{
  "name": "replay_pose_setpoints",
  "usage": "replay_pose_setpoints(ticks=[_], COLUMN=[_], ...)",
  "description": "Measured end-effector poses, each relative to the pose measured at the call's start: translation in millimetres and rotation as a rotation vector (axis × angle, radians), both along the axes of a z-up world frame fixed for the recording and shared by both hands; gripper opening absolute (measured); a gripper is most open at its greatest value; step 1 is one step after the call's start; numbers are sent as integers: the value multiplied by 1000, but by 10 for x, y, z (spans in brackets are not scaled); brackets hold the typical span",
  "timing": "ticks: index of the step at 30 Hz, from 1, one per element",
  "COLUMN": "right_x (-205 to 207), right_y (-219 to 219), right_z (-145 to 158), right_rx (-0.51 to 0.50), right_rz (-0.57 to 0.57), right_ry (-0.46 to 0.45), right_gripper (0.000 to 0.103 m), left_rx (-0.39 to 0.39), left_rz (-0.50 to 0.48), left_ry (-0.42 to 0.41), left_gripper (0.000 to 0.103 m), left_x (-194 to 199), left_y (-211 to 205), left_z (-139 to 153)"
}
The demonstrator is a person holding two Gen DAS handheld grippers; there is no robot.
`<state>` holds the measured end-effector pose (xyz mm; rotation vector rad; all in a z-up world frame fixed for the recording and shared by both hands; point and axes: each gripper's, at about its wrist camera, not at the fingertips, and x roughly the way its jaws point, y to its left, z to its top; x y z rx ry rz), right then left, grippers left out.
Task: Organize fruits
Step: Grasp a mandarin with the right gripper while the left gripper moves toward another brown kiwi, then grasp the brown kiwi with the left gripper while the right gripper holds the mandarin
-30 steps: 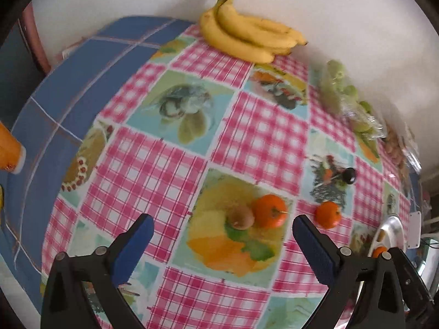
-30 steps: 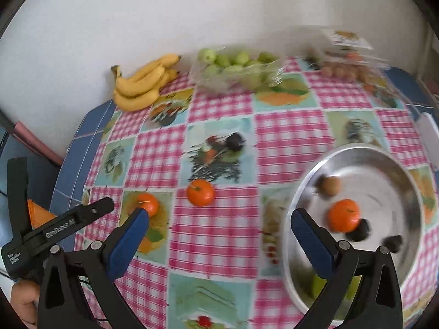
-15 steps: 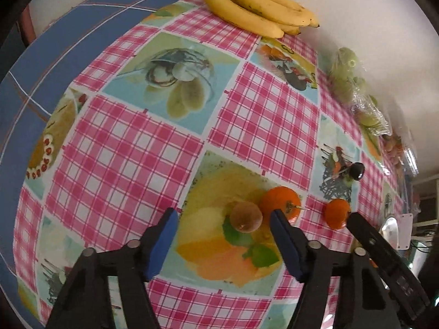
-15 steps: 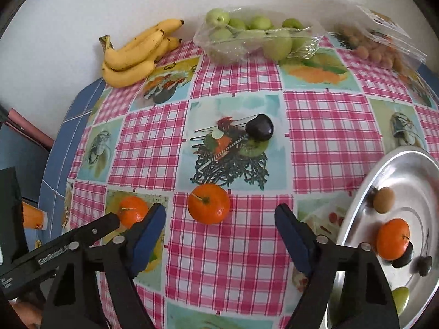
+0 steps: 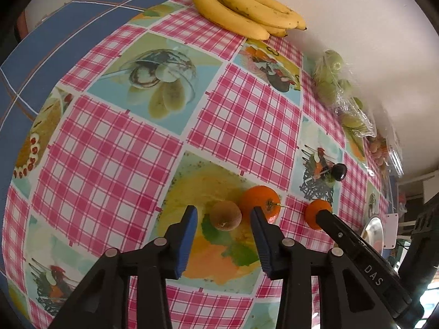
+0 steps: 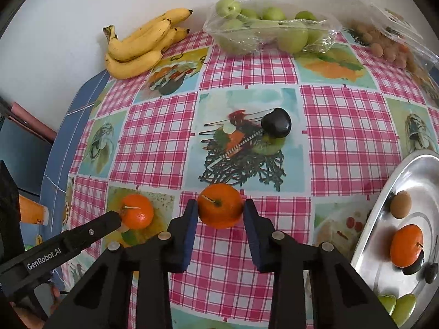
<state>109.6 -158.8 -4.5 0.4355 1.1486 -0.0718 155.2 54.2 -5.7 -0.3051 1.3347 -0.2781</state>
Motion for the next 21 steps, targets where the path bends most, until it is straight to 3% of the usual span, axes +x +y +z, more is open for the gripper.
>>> replay_pose_setpoints(ticks=[21], right_x=[-389], right_y=[-49], right_z=[241], right_rx=[-26], right_rz=[-10], right_ry=[2], right_gripper=[34], left_rx=[-75], left_rz=[-7], left_ry=[8], left_gripper=[38], left_x=[-8], left_y=[32], left_z=[15])
